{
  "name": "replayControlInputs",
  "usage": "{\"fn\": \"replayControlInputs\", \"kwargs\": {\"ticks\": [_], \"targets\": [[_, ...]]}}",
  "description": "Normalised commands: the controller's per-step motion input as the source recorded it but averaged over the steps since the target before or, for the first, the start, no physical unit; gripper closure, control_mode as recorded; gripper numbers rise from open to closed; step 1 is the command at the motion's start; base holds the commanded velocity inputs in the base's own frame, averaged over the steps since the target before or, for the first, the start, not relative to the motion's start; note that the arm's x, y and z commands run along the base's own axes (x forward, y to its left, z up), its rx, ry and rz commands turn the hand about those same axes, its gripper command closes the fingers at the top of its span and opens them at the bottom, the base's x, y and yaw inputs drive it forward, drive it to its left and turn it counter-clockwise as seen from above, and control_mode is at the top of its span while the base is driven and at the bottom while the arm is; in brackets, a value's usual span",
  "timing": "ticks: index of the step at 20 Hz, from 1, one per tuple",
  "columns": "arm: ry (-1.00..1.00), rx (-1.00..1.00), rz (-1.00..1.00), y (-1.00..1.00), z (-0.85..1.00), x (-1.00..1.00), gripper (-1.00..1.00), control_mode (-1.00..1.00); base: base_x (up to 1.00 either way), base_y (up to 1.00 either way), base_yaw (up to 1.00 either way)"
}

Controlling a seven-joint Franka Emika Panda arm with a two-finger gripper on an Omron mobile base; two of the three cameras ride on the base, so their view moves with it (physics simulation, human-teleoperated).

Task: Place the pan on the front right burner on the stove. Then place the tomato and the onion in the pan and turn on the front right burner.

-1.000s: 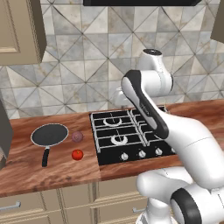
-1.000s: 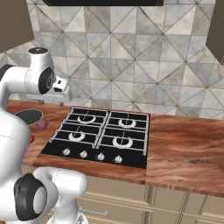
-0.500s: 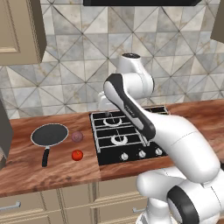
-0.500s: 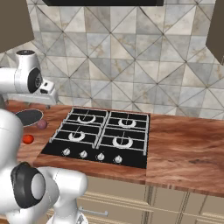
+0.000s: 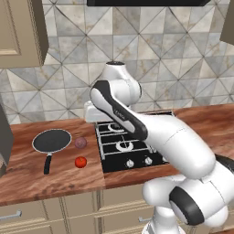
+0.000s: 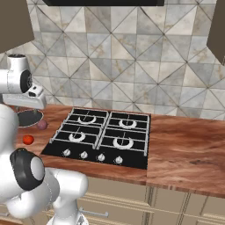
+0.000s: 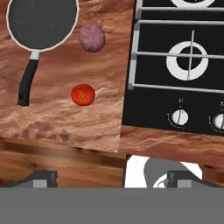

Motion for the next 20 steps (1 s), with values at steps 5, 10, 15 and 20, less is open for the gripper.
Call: {"fn": "replayControlInputs", "kwargs": {"ticks": [5,10,15,20], "targets": [[0.12,0.00,0.00,0.58,-0.25,0.04,-1.00,-1.00,0.00,0.00,0.00],[0.10,-0.01,0.00,0.58,-0.28,0.08,-1.00,-1.00,0.00,0.00,0.00],[0.08,-0.03,0.00,0.56,-0.30,0.14,-1.00,-1.00,0.00,0.00,0.00],[0.01,-0.08,0.00,0.52,-0.32,0.15,-1.00,-1.00,0.00,0.00,0.00]]}}
